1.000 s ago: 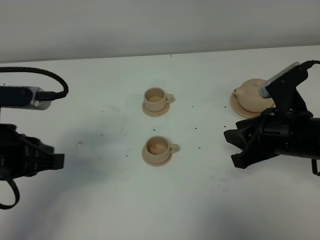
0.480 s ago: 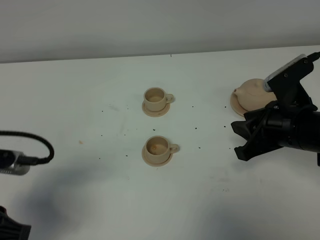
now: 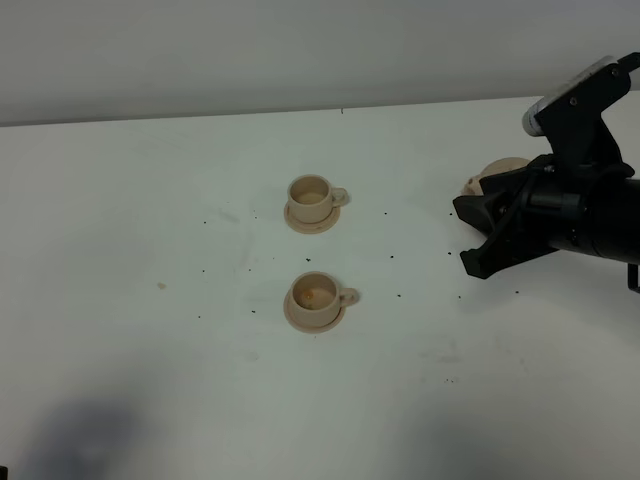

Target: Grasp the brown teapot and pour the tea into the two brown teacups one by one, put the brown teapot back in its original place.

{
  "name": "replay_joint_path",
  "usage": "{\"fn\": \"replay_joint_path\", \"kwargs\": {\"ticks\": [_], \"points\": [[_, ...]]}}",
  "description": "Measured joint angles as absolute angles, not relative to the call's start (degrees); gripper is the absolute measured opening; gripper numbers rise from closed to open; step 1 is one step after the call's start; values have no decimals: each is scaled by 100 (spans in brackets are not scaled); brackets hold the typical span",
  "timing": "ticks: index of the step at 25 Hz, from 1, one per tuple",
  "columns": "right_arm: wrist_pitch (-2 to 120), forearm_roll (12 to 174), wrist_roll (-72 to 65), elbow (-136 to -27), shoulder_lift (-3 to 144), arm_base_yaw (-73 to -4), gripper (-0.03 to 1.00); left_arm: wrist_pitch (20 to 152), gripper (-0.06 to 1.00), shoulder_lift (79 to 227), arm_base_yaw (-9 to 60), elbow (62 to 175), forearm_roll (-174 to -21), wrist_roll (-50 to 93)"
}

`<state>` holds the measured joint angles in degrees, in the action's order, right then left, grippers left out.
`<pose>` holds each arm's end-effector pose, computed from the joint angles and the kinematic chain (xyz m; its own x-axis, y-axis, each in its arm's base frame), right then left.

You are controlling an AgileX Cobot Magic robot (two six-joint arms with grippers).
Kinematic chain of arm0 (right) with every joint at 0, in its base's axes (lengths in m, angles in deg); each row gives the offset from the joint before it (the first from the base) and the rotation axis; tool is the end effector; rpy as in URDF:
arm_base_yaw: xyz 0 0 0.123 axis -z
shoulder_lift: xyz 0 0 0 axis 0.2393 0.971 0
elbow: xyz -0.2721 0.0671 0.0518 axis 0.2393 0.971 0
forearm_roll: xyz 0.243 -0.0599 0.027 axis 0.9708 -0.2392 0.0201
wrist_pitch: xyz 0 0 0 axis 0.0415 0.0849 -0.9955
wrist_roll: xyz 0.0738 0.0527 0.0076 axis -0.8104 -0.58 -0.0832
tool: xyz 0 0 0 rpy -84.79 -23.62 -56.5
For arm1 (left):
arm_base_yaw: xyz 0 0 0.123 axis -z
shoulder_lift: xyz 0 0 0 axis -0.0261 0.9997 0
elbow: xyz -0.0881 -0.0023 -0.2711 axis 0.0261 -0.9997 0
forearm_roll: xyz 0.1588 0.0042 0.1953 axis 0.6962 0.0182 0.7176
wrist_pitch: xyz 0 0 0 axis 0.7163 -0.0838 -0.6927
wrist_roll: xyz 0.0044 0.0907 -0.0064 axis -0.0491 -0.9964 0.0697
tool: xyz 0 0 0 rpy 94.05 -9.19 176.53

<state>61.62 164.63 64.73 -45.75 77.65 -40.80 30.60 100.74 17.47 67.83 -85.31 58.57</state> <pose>0.2518 0.1493 0.2501 -0.3574 -0.3969 -0.8454 -0.6817 0.7296 -0.0543 0.0499 -0.0159 0.2719 -0.7133 0.1325 -0.6882 0.2384 0.9693 -0.0604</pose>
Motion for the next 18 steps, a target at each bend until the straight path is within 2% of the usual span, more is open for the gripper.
{"fn": "replay_joint_path", "kwargs": {"ticks": [9,18], "points": [[6001,16458,6479,-5051,7772,-4080,33,3060,25,8630,1747,6783,-8717,5637],[4949,16495,6473,-5351,7772,-4080,33,3048,25,8409,1741,6783,-8743,5625]]}}
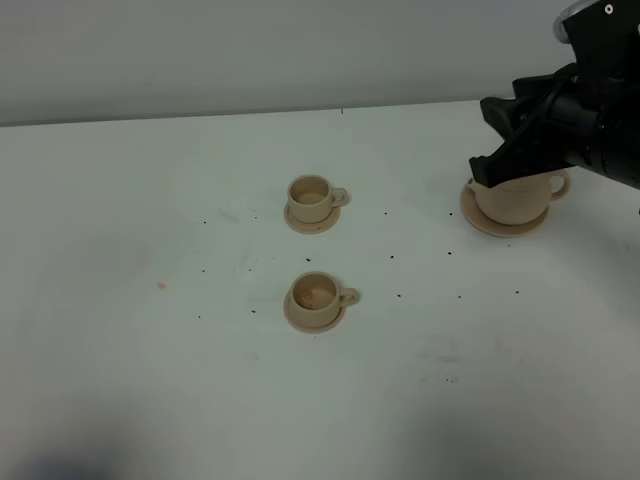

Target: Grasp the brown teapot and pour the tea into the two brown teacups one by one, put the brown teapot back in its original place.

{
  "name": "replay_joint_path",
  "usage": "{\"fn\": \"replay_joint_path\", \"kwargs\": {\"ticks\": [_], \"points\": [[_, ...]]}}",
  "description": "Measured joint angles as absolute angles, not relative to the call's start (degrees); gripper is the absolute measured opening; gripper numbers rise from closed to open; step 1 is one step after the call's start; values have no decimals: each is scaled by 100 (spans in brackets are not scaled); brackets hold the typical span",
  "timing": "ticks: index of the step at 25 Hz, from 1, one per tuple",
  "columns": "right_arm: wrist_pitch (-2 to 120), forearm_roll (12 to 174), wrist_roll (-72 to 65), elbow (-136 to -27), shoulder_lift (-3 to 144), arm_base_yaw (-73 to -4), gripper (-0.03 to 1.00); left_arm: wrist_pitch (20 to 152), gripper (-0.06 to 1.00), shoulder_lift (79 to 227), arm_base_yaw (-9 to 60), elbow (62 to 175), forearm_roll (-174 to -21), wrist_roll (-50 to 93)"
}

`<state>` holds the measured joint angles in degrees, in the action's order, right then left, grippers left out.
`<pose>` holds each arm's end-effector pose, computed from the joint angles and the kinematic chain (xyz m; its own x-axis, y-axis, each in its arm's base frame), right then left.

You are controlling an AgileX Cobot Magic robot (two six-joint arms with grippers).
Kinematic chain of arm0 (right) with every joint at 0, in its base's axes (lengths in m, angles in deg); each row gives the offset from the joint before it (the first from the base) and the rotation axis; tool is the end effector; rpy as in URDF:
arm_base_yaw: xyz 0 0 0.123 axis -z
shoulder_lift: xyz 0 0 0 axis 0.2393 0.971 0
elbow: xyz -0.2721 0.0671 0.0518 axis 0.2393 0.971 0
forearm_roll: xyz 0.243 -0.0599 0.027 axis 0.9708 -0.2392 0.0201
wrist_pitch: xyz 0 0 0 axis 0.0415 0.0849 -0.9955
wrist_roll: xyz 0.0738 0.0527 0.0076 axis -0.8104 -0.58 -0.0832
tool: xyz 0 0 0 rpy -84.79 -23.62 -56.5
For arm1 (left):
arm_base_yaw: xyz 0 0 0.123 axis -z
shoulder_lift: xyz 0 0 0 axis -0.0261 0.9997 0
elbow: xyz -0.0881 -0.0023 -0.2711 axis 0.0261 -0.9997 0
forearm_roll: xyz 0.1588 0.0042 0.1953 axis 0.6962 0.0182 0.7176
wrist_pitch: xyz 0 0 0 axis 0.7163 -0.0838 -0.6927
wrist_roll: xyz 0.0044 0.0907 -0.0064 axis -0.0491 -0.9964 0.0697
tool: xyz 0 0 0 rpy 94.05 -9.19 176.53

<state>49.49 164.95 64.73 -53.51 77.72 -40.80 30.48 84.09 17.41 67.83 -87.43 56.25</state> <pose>0.2799 0.1425 0.2942 -0.2583 -0.3408 -0.9040 -0.5106 0.8425 -0.1717 0.0058 -0.0063 0.2806 -0.4915 0.0910 -0.8661 0.2924 0.9540 -0.0657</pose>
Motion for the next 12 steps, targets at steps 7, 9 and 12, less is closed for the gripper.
{"fn": "replay_joint_path", "kwargs": {"ticks": [7,9,12], "points": [[4195,16630,6473,-5395,7772,-4080,31,3048,25,8409,911,6783,-8761,5625],[4056,16642,6481,-5412,7772,-4072,30,3048,25,8409,545,6783,-8761,5625],[4084,16718,6481,-5539,7774,-3955,28,3048,25,8409,82,6783,-8761,5625]]}}
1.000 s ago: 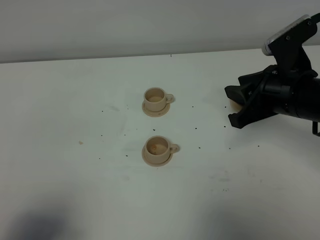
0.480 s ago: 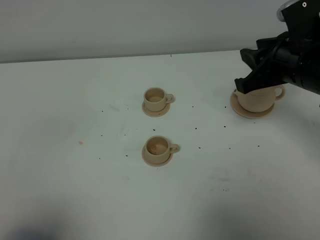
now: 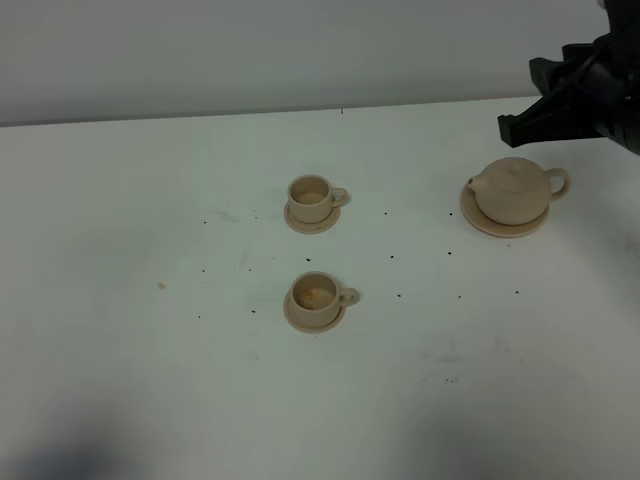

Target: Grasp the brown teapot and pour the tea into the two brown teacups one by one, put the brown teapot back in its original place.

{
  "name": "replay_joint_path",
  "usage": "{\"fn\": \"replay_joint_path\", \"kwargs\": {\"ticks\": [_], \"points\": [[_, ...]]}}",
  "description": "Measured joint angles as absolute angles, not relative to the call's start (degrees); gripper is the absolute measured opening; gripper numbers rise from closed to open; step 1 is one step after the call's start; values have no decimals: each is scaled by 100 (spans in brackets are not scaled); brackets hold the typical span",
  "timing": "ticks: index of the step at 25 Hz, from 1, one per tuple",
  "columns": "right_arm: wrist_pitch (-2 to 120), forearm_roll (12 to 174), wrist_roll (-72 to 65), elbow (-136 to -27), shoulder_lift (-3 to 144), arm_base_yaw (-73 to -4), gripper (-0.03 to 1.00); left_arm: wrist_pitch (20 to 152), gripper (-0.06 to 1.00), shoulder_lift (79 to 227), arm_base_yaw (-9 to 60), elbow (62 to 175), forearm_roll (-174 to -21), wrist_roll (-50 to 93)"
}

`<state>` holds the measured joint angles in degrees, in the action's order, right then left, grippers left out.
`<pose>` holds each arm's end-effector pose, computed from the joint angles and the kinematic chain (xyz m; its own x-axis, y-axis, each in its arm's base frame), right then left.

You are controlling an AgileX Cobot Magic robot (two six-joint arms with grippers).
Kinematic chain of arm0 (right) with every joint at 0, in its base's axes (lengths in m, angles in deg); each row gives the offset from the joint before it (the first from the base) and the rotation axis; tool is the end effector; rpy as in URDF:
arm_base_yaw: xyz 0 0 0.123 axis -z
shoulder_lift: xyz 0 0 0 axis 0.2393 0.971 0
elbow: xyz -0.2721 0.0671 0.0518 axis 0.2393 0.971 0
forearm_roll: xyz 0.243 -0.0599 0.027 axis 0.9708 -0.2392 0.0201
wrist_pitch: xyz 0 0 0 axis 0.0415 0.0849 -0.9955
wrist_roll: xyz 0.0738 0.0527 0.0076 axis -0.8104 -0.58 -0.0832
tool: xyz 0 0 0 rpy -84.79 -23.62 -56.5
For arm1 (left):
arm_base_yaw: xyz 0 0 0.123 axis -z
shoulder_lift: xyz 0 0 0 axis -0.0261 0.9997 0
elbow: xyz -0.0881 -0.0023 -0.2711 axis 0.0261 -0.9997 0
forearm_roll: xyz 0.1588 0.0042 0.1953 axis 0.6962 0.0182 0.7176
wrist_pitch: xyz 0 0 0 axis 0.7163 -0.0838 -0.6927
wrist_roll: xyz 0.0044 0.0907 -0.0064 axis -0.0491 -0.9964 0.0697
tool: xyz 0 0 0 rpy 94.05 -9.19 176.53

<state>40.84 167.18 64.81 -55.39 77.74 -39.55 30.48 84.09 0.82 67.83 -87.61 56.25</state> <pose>0.2918 0.1255 0.3068 -0.2596 -0.2909 -0.9209 -0.3460 0.9183 -0.1925 0.0074 -0.0046 0.2806 -0.4971 -0.0547 -0.8660 0.0094 0.9976 -0.0684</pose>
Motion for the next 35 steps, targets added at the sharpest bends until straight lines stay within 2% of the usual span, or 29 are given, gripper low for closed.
{"fn": "replay_joint_path", "kwargs": {"ticks": [4,13,25,35], "points": [[4502,16780,6487,-5849,8029,-3654,28,3048,25,8409,-213,6783,-8766,5625],[6455,15853,6125,-6651,9003,-2958,28,3048,25,8409,-243,6783,-8773,5625],[8694,10831,3196,-8265,10062,-2725,28,3048,25,8409,-243,6783,-8773,5625],[8715,8973,2471,-8424,10489,-2723,28,3048,25,8409,-243,6783,-8773,5611]]}}
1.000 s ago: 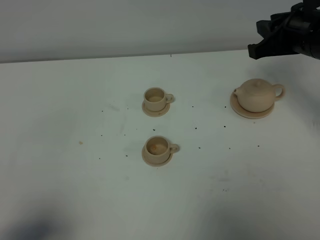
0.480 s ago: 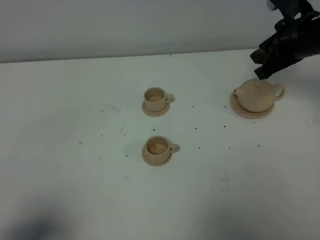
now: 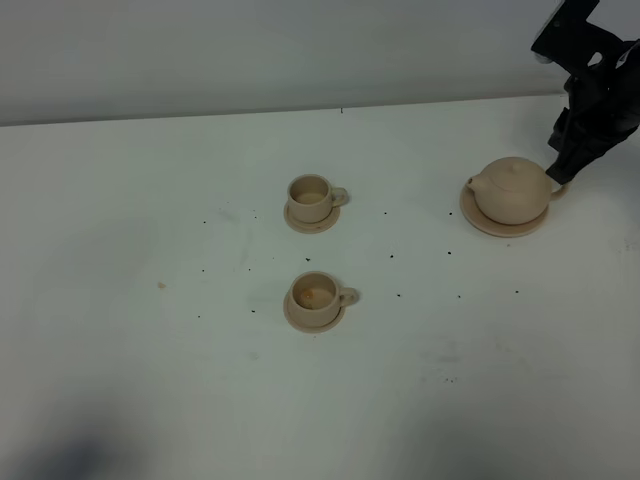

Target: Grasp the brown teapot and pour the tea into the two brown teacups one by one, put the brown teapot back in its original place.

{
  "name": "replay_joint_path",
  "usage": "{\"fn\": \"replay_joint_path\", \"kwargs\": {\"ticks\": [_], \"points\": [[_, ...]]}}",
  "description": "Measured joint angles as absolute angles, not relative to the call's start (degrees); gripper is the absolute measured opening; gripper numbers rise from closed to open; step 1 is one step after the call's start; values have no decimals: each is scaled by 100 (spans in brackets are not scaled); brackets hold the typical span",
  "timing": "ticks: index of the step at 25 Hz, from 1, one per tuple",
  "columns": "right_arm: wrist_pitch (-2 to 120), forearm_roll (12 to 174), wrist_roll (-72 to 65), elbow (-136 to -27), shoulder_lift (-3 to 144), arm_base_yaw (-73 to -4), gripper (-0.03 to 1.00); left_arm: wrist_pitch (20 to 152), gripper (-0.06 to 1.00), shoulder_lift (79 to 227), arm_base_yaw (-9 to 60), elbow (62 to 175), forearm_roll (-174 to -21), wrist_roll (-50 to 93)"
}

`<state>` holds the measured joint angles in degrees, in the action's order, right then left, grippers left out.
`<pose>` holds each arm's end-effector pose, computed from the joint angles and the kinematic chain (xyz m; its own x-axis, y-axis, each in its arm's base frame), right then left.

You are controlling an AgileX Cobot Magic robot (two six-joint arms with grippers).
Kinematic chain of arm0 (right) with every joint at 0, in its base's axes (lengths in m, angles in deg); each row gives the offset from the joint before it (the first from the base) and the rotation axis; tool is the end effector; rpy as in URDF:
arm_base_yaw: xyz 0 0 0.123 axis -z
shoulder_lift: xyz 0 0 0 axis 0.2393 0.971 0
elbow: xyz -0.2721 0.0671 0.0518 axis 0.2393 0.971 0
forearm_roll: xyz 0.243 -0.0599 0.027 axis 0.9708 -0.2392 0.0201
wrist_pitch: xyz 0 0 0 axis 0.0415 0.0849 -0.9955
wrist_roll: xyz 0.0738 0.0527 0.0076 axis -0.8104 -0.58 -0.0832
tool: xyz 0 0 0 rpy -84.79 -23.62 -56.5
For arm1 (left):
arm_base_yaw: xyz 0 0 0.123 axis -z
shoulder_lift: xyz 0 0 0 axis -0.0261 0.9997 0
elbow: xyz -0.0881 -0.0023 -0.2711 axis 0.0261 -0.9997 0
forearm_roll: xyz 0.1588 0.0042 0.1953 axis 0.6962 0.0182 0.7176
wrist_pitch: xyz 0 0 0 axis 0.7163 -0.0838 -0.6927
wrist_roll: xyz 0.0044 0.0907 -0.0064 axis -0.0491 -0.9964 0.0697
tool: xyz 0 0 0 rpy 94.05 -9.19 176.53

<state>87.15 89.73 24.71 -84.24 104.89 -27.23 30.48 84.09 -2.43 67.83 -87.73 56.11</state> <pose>0.4027 0.1009 0.2412 -0.3668 -0.8381 -0.4038 -0.7741 0.5157 -0.3671 0.0076 -0.0043 0.2806 -0.4933 -0.0814 -0.8660 -0.0450 0.9967 -0.0681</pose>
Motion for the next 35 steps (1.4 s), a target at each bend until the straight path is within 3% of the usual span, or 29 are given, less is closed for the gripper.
{"fn": "replay_joint_path", "kwargs": {"ticks": [5,14,35], "points": [[8426,8324,2471,-8424,10843,-2723,31,3048,25,8409,-243,6783,-8773,5611],[7971,7273,2588,-8424,11363,-2723,49,3048,25,8409,-243,6783,-8773,5611],[7935,7497,3719,-8424,11588,-2723,47,3048,25,8409,-243,6783,-8773,5607]]}}
